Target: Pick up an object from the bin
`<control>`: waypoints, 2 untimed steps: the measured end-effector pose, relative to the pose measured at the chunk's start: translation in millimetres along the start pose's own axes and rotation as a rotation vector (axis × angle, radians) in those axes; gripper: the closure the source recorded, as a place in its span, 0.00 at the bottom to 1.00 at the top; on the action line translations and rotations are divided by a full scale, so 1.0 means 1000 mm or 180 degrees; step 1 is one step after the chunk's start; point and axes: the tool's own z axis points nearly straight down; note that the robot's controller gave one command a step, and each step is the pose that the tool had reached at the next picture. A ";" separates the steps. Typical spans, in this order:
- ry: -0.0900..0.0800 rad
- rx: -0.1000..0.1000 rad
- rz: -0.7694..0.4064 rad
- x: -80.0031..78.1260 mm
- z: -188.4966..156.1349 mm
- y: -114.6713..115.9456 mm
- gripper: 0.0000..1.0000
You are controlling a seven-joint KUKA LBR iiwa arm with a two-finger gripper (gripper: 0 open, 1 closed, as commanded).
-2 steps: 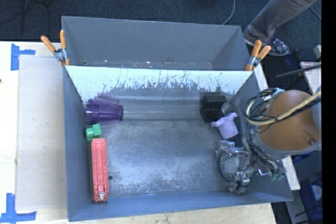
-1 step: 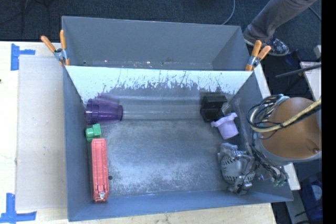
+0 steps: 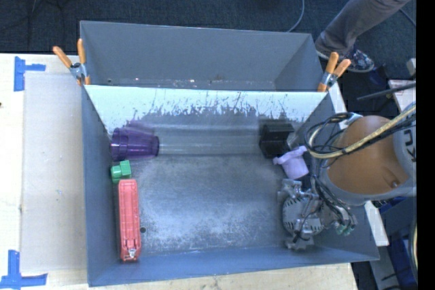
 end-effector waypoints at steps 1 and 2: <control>-0.0064 0.0005 -0.0258 -0.027 0.002 0.001 0.00; -0.0006 -0.0015 0.0760 -0.007 0.001 -0.009 1.00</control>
Offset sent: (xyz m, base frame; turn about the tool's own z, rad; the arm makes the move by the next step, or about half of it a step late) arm 0.0047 -0.0124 -0.0017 0.2433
